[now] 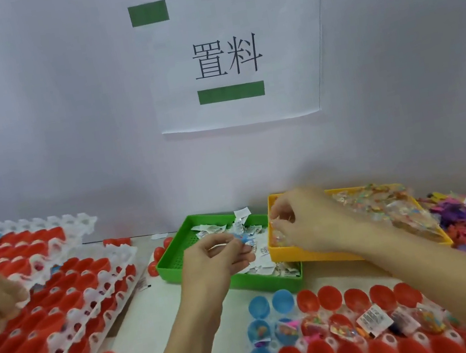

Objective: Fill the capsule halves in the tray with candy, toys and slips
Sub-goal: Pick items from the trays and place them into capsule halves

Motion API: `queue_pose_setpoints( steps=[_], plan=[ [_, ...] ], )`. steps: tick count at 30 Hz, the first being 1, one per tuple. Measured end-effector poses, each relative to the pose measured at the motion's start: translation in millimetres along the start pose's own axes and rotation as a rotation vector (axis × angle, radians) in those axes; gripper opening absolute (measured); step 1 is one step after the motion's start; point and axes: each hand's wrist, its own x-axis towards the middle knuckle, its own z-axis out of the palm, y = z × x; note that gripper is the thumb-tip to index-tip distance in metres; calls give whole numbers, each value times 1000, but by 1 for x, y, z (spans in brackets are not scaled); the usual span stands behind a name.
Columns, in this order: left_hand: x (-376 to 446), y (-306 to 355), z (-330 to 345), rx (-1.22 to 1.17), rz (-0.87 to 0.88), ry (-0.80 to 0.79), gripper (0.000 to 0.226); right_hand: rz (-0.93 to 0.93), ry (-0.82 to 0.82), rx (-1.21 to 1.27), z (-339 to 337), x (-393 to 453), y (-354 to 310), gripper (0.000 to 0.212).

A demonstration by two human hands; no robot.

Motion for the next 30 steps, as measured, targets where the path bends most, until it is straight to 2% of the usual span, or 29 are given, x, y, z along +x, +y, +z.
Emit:
queue_pose_setpoints(
  steps=[5, 7, 9, 14, 16, 18, 20, 24, 26, 28, 30],
  plan=[
    [4, -2, -5, -2, -6, 22, 2, -39, -96, -115, 24, 41, -15, 19],
    [2, -3, -5, 3, -15, 39, 2, -74, -194, -285, 33, 47, -23, 3],
    [2, -5, -6, 13, -17, 74, 2, -88, -264, -408, 43, 50, -27, 12],
    [2, -4, -7, 13, -4, 97, 2, -103, -303, -544, 58, 54, -30, 29],
    [2, -2, -7, 20, 3, 91, 3, -96, -297, -539, 59, 56, -32, 24],
    [2, 0, -7, 20, 6, 91, 3, -116, -278, -559, 62, 57, -34, 9],
    [1, 1, -8, 15, 8, 95, 3, -115, -268, -539, 64, 57, -36, 15],
    [2, 4, -12, 9, 22, 106, 2, -141, -184, -443, 60, 54, -38, 12],
    [4, 5, -16, 7, 38, 112, 4, -119, -121, -296, 56, 51, -39, 16],
    [8, 3, -21, 5, 51, 94, 5, -72, -59, -95, 51, 50, -39, 8],
    [12, -1, -23, 5, 54, 49, 5, -33, 1, 68, 43, 47, -30, 19]
  ],
)
